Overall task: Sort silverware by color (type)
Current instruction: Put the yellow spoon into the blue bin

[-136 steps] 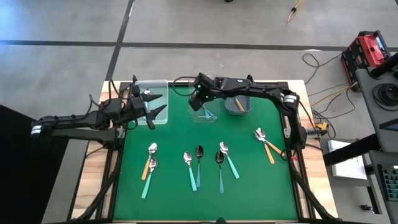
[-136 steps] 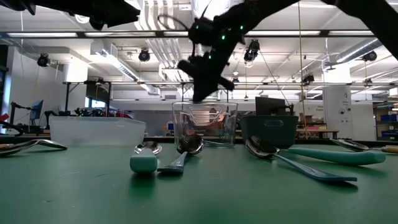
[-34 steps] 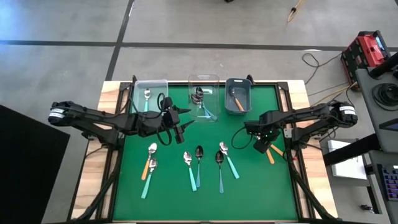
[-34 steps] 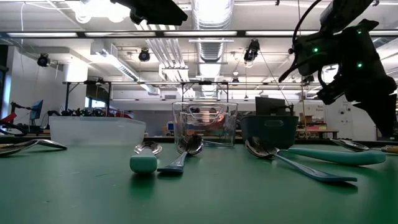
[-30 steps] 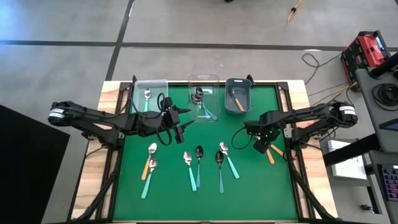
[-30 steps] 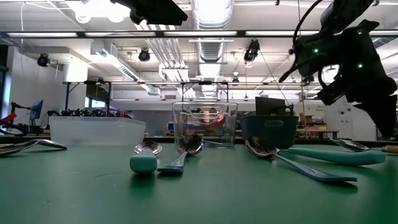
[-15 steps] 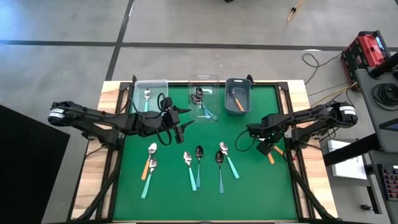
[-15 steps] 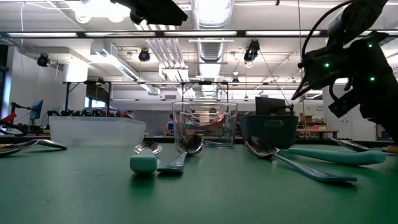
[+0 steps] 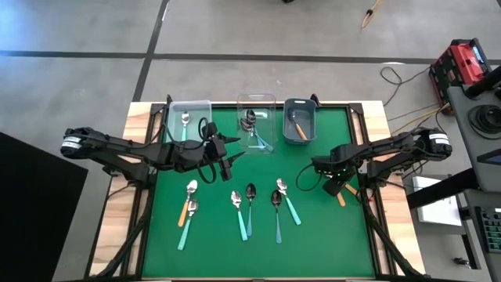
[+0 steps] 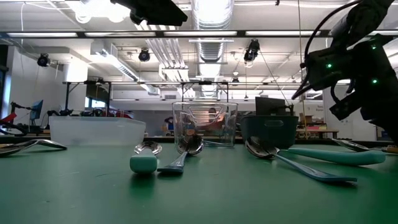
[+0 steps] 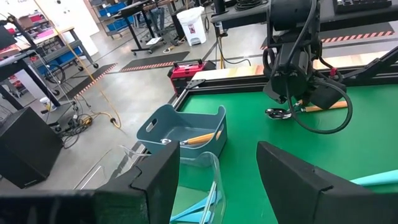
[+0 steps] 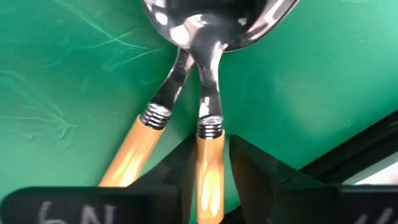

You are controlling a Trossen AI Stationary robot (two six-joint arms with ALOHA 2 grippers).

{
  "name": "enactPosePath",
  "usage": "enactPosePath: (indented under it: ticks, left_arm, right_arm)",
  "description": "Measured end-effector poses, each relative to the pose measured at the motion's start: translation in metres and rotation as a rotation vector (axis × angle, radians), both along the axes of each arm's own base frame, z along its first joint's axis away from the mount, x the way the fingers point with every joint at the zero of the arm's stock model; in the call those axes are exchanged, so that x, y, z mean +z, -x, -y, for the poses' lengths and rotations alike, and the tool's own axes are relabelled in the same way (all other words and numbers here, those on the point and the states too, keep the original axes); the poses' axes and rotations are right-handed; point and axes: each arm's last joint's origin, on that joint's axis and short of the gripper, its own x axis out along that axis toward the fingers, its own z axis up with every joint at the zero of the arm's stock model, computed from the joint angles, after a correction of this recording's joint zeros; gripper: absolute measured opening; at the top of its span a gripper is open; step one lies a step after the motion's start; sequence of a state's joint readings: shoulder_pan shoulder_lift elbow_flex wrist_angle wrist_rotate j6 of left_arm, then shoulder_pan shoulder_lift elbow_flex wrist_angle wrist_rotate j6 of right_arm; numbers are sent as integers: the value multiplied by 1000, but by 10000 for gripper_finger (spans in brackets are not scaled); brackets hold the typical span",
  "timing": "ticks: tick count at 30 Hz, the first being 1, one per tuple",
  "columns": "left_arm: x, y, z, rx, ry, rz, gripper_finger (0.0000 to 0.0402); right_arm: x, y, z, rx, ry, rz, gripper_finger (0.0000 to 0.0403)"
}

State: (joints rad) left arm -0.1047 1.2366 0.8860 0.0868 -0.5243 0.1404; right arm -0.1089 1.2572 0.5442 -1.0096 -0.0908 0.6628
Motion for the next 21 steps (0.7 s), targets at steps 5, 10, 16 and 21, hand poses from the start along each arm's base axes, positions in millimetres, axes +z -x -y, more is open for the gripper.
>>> enactPosePath:
  ticks: [5, 10, 16, 21]
  left_arm:
    - [-1, 0, 0, 0, -1, -3, 197]
    - [-1, 0, 0, 0, -1, -4, 197]
    - [-1, 0, 0, 0, -1, -4, 197]
    - [-1, 0, 0, 0, -1, -3, 197]
  right_arm:
    - [0, 0, 0, 0, -1, 2, 44]
    - [0, 0, 0, 0, -1, 5, 49]
    - [6, -6, 1, 13, 22, 21, 46]
    - [12, -12, 2, 27, 20, 46, 41]
